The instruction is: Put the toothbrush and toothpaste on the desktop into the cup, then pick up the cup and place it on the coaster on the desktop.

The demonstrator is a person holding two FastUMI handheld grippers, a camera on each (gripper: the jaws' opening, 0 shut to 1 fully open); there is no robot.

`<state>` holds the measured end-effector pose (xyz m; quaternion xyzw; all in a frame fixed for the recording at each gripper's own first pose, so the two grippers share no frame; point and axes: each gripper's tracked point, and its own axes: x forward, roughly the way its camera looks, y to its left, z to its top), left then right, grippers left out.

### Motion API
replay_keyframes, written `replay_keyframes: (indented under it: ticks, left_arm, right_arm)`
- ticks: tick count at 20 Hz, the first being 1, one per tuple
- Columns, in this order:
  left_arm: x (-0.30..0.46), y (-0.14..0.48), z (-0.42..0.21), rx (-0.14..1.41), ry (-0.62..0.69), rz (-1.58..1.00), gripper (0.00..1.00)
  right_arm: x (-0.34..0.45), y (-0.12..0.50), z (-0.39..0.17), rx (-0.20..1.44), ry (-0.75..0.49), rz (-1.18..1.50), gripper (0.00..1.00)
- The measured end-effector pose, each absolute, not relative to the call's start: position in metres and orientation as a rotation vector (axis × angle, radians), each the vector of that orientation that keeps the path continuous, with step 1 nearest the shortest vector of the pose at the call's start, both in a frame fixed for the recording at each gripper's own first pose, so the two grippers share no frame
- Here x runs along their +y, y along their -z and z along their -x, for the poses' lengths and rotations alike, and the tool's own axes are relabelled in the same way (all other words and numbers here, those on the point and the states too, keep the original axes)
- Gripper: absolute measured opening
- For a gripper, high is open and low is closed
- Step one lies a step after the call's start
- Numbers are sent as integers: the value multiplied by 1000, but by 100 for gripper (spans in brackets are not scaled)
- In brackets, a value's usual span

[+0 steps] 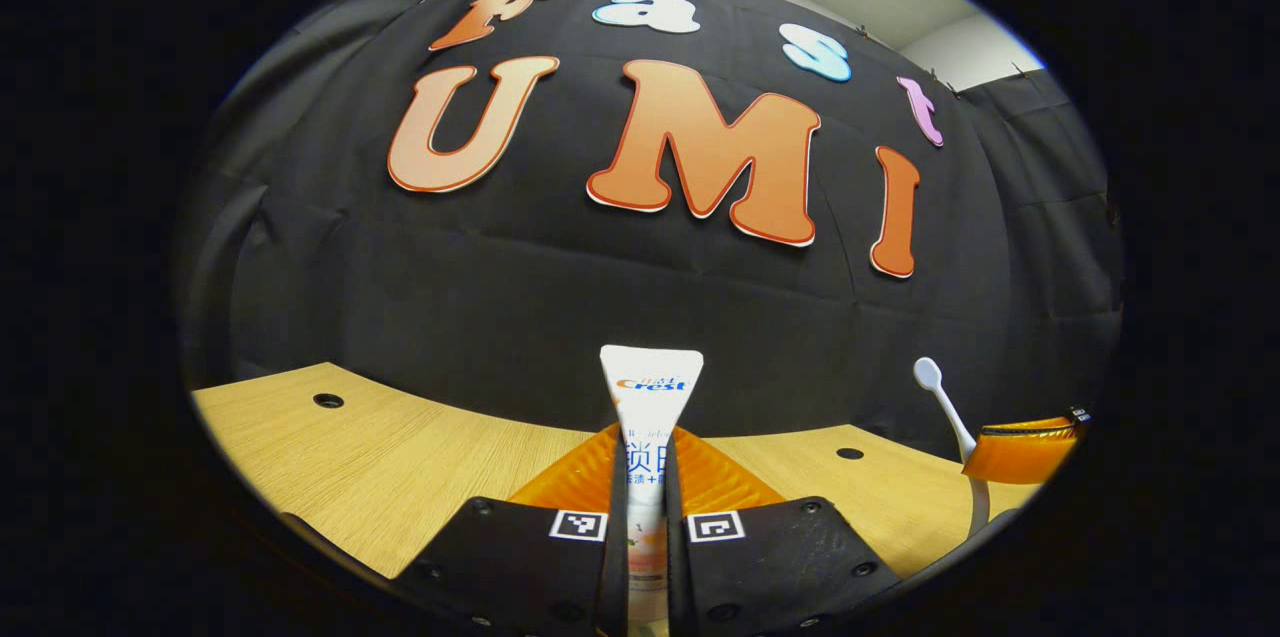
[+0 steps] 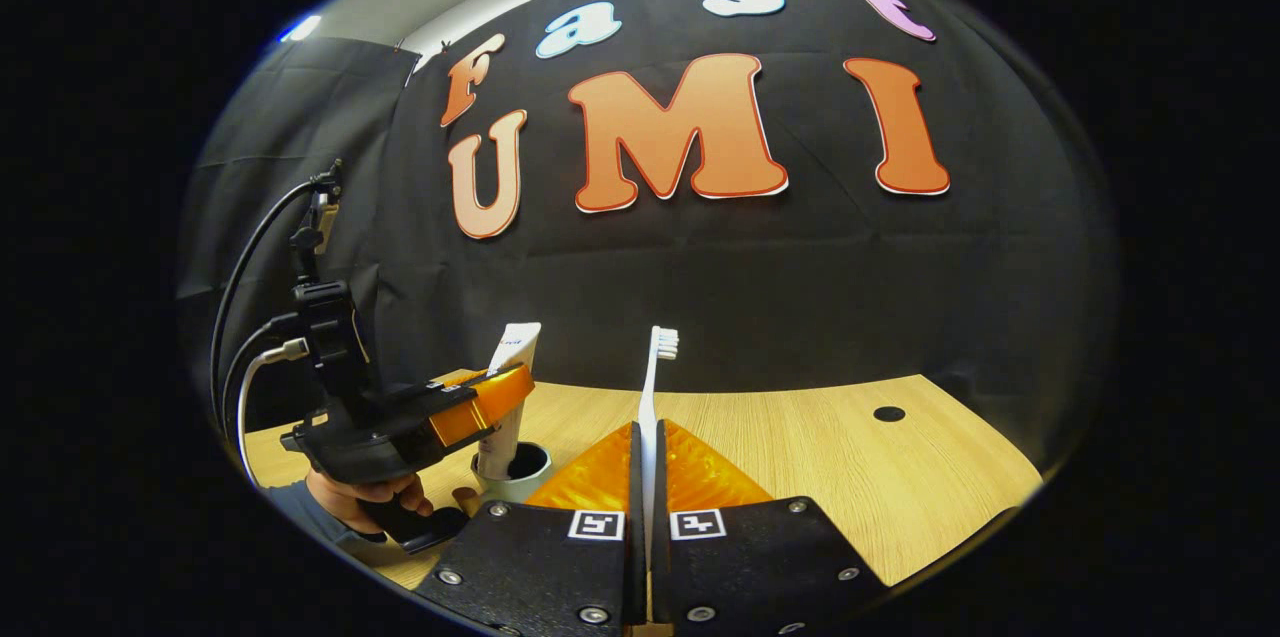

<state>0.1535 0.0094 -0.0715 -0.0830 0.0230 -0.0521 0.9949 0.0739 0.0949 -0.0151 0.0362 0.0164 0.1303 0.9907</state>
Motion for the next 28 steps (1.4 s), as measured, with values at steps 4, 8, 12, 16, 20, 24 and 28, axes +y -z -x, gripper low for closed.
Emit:
replay_keyframes:
  ticks: [4,8,12,16,20,24,28]
  left_arm:
    - [6,89,-153,109,119,162,23]
    - [1,98,-150,157,142,170,30]
    - [6,114,-134,218,144,197,40]
    - [19,105,-116,207,123,201,55]
    - [37,89,-95,167,97,183,84]
    - [60,86,-72,164,60,154,84]
    - [83,85,-51,141,29,149,84]
  right_arm:
    - [95,15,-74,34,-265,-82,2]
    - [95,16,-72,39,-264,-73,2]
    - [101,10,-69,22,-275,-76,2]
    - [111,6,-69,10,-299,-102,2]
    - [123,-5,-72,-36,-316,-101,2]
    - [143,-22,-79,-103,-355,-118,2]
    - [162,-34,-88,-180,-369,-142,2]
